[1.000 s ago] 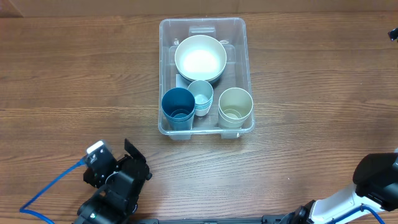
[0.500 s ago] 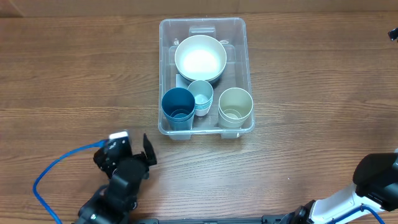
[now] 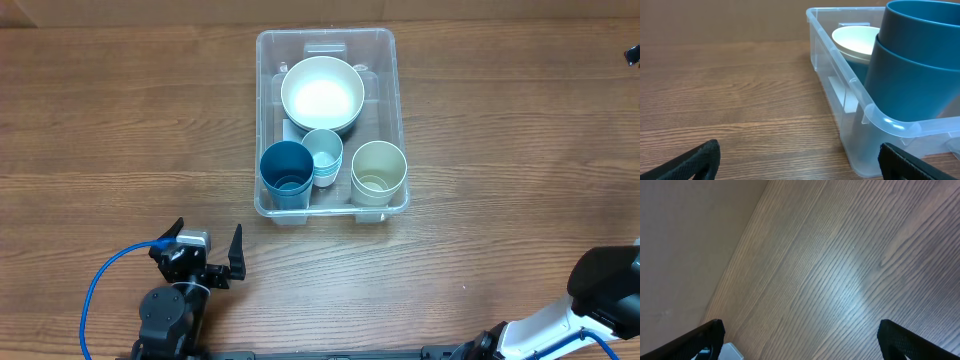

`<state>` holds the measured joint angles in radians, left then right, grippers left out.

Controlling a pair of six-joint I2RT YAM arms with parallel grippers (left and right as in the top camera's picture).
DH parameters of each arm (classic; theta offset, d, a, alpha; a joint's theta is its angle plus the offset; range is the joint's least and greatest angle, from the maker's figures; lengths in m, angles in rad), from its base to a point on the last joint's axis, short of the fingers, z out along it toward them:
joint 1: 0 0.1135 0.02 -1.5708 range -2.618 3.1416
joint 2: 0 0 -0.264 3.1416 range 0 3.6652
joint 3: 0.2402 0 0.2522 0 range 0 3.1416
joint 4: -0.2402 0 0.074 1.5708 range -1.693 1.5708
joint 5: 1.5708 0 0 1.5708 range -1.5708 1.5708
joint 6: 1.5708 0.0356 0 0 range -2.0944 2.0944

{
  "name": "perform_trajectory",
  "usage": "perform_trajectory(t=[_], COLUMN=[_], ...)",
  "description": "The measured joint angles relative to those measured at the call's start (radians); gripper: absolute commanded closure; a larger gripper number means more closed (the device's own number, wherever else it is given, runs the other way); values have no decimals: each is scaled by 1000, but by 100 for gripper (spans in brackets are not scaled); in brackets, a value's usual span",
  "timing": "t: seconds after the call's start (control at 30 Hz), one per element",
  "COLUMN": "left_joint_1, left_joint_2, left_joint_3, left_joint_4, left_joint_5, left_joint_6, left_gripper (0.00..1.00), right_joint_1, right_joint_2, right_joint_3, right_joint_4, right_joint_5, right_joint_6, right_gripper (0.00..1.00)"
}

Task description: Pack container

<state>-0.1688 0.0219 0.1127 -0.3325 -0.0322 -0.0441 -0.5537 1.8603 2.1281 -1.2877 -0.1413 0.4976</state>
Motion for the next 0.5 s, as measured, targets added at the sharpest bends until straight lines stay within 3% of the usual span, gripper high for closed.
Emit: perform_trajectory(t=[0.2, 0.5], left_joint_1=[112, 117], left_joint_2=[-5, -5], left_joint_3=[-6, -6], left_joint_4=[8, 8], left_joint_5=[43, 48], left_joint_6=[0, 0], left_gripper=[0, 0], right_joint_1=[0, 0], right_joint_2=[0, 0], right_joint_3=[0, 0], right_joint_4=[0, 0], right_joint_5=[0, 0], right_joint_6=[-1, -1], right_gripper=[0, 0])
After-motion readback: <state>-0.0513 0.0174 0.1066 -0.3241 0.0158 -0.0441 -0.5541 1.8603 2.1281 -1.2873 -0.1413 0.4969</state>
